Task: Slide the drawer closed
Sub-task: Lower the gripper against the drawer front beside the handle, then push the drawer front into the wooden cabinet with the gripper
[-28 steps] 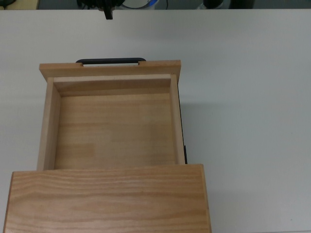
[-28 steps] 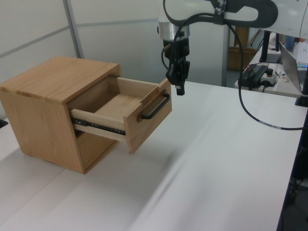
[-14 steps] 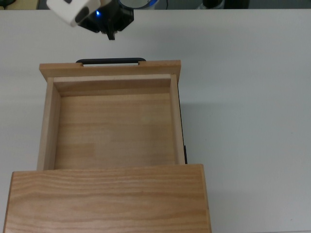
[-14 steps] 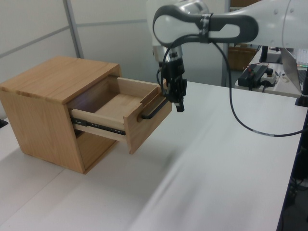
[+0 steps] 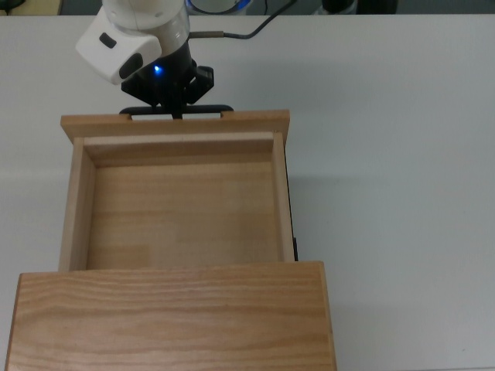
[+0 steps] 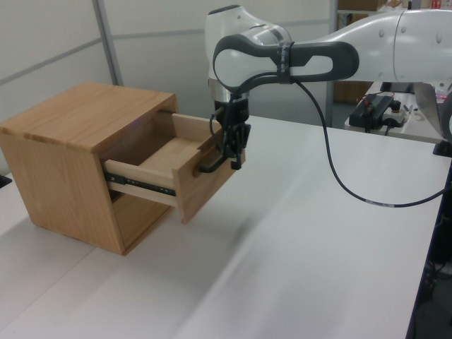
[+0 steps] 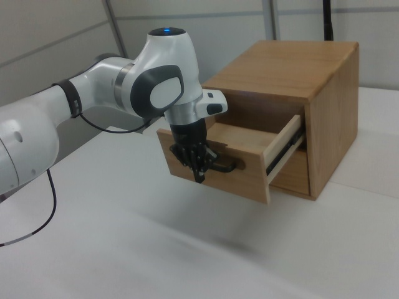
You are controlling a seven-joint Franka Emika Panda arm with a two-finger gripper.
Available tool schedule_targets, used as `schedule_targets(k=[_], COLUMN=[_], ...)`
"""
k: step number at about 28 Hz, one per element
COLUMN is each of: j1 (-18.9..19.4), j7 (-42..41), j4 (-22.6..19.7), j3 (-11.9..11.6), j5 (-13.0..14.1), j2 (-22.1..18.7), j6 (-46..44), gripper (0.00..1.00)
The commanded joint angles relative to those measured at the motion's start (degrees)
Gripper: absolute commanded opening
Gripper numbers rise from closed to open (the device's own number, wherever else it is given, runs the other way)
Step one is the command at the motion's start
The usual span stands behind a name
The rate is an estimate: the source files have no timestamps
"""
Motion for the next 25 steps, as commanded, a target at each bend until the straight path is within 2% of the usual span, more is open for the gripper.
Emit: schedule_targets(k=[1,8,19,25], j1=[0.52,1.66,2.54,2.80], j7=[1.32,1.23,1.23,0.97], j4=[-0.85,-0.85,-0.50,-0.41], j3=[0.15,0.15,0.24,0.24], j5=[-0.64,-0.38,-0.64,-0.82], j2=[-0.01,1.74,7.89,12.20], j6=[5.35,16.24,40.05,57.54], gripper=[0.00,0.00,0.00,0.00])
